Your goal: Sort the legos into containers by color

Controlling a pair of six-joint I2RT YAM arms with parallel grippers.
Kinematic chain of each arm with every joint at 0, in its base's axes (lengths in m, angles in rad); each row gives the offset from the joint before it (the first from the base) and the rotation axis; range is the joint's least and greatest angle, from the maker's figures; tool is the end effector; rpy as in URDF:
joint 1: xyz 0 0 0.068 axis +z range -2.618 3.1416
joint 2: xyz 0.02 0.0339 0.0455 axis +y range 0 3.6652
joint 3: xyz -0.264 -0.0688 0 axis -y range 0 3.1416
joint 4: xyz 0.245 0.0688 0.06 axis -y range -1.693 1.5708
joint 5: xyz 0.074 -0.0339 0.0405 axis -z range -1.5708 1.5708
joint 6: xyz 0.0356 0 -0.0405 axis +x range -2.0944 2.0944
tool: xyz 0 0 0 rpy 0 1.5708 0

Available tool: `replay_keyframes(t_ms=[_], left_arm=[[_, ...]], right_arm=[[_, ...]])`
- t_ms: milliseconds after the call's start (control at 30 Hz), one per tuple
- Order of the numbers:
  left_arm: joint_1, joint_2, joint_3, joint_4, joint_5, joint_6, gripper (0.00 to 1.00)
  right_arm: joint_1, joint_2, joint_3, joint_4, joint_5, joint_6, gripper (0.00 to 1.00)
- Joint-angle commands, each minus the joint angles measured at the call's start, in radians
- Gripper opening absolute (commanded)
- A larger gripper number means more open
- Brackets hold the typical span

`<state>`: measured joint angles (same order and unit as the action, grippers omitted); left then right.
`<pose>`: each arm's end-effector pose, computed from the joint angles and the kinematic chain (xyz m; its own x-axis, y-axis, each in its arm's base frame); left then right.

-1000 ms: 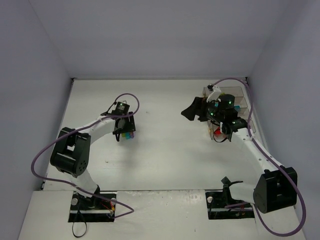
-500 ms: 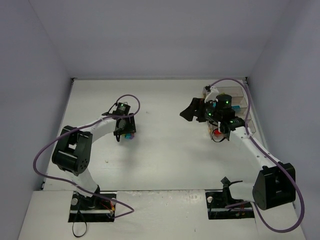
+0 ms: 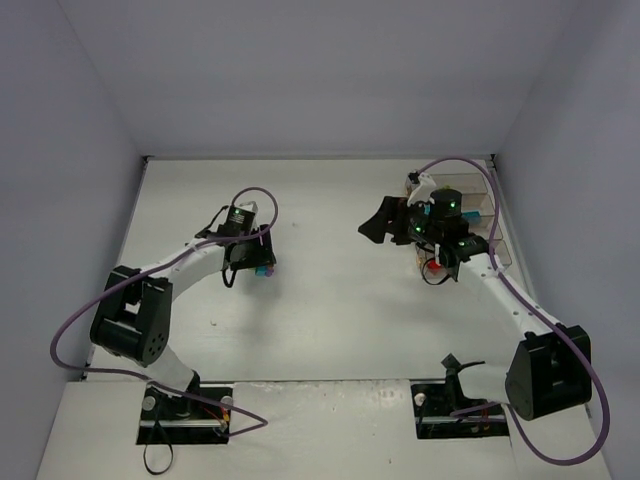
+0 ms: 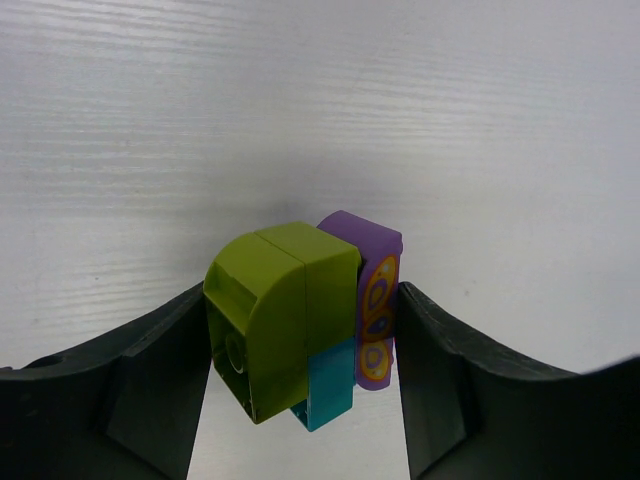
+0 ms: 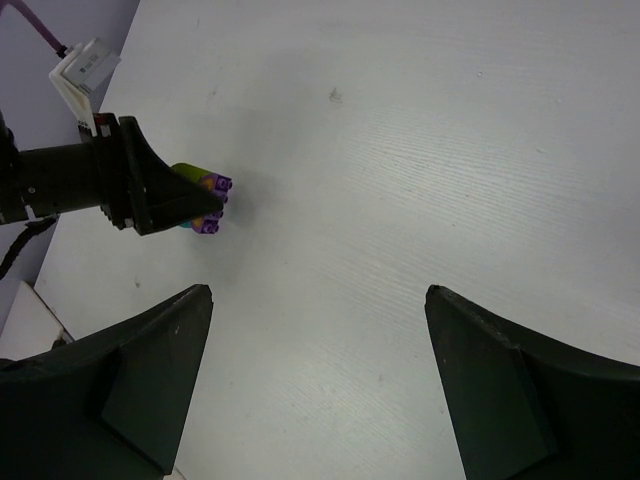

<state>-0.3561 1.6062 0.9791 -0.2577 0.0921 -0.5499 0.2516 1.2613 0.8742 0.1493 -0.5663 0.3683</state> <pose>0.3103 -0.1189 0.1975 -0.8283 -0.2471 -0.5029 -0.0365 0.9194 -0.3917 0.2763 0.0908 0.3035 -0.4703 0.1928 -0.8612 -0.5850 0.6625 0.4678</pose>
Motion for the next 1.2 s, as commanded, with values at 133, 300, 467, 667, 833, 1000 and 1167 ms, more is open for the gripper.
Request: replay_keyframes(t_ms=[133,300,467,667,833,1000,1167], left_arm=[[-0.004,-0.152,-0.049,0.233,0.248,0.019,0.38],[-0.035,-0.215,-0.063,0.356,0.405,0.163,0.39],[-0.041,-0.246,-0.039,0.391,0.593,0.277,0.4],[-0.055,-0.259,0.003,0.388,0.685,0.367,0.43],[-0.073,-0.256,0.026,0.405,0.702,0.367,0.43],[-0.099,-0.255,0.03,0.429,0.692,0.363,0.43],[-0.104,-0.252,0.024,0.452,0.695,0.346,0.43]], right_arm=[[0.018,-0.017,0.029,0.042,-0.046,-0.003,0.84],[0.046,0.021,0.081,0.033,-0.154,0.009,0.84],[0.089,0.101,0.157,0.007,-0.239,0.009,0.85],[0.144,0.167,0.227,-0.005,-0.276,0.015,0.85],[0.175,0.21,0.247,-0.004,-0.288,0.018,0.85],[0.199,0.243,0.269,0.002,-0.293,0.029,0.78],[0.202,0.259,0.281,0.016,-0.287,0.044,0.71]])
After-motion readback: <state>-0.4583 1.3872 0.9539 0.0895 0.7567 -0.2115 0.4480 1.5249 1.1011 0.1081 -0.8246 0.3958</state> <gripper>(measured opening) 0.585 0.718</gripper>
